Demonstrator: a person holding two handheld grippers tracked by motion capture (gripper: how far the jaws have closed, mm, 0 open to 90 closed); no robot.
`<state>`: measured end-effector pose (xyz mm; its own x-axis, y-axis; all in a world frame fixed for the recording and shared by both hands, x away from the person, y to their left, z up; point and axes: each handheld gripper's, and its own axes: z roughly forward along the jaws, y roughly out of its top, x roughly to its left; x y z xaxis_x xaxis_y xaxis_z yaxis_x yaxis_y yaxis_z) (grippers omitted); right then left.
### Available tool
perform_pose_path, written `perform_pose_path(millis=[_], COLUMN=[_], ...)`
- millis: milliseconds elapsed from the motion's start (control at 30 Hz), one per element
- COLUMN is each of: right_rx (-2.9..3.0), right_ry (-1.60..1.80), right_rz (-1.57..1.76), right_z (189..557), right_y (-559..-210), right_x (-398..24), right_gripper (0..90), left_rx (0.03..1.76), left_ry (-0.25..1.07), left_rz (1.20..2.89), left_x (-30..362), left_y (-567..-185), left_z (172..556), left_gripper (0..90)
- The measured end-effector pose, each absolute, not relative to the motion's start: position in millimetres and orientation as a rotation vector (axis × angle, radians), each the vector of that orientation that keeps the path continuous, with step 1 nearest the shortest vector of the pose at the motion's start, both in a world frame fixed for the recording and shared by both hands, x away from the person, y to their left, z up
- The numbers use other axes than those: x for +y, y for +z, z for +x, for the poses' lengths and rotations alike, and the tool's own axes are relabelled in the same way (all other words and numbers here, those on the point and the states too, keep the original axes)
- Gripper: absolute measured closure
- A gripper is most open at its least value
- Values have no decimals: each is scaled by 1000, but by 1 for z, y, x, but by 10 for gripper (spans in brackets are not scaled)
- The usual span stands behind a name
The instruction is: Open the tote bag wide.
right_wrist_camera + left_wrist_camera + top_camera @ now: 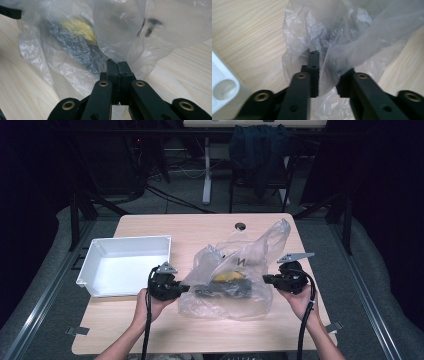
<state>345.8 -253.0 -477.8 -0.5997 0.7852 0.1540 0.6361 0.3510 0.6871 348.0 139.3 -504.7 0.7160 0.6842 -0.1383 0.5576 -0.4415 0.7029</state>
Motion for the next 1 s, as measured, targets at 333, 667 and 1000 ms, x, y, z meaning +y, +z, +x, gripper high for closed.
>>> perform_pose_path(millis=[333, 667, 1000], right_rx=[2431, 2461, 2536], right_ry=[1060, 1034, 998], right_rz=[1268, 1281, 1338], right_z=[342, 340, 346], right_y=[-479, -486, -505], right_x=[-255, -258, -262], right_gripper=[900, 900, 900], left_rx=[874, 901, 967], left_ry=[319, 289, 176], left_rz=[2051, 2047, 2080], left_x=[133, 135, 147], left_y=[-461, -476, -500], left_z=[343, 352, 357], left_gripper=[455, 897, 900])
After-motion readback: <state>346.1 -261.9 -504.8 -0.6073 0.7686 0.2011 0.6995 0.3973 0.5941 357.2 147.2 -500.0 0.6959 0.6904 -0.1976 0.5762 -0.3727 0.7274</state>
